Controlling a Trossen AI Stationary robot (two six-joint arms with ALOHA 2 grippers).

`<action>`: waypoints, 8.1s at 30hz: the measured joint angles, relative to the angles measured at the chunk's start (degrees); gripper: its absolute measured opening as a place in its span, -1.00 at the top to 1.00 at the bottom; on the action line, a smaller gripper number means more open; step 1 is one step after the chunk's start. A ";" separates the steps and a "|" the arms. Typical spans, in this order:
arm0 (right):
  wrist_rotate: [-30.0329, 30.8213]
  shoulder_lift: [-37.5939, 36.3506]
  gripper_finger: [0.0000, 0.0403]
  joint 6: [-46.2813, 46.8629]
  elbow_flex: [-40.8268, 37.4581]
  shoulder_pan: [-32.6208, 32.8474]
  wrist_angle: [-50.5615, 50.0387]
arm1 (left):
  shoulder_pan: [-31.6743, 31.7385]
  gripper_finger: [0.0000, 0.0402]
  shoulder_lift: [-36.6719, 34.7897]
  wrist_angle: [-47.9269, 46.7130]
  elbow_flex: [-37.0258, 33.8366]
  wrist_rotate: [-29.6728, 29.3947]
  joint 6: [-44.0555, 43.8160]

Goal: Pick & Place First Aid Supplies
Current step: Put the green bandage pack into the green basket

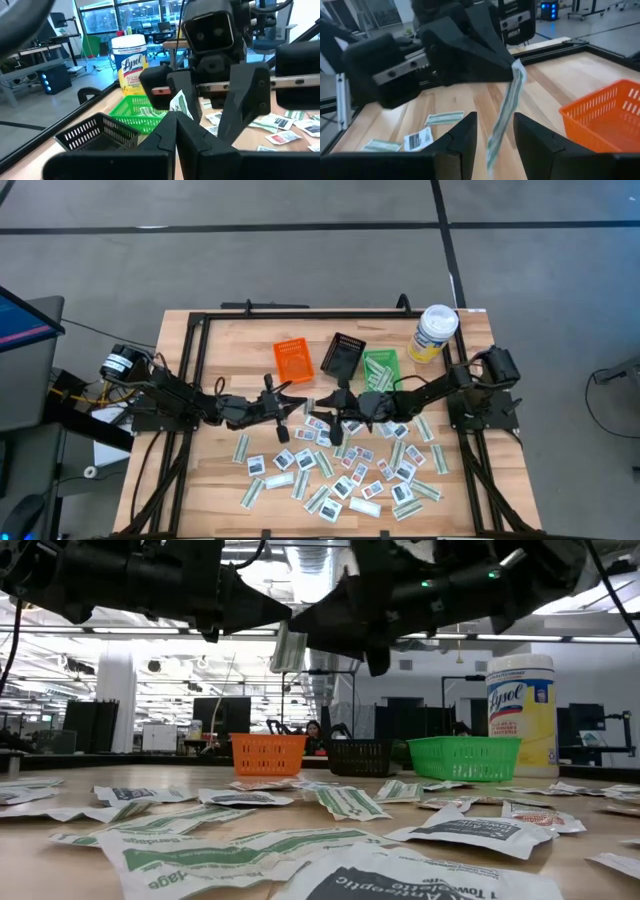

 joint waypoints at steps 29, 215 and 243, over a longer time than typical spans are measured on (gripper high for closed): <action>0.14 -12.29 0.99 -1.03 2.46 -1.95 -24.85 | -0.09 0.76 -0.09 -2.26 -0.26 0.02 -1.13; 10.35 -42.04 1.00 18.44 -14.61 -11.37 -63.13 | -5.62 0.62 -1.68 -12.86 -0.44 -8.29 -19.78; -9.03 -42.40 0.21 27.15 -16.93 -8.50 -65.09 | -5.75 0.62 -1.68 -12.83 -0.48 -5.12 -20.00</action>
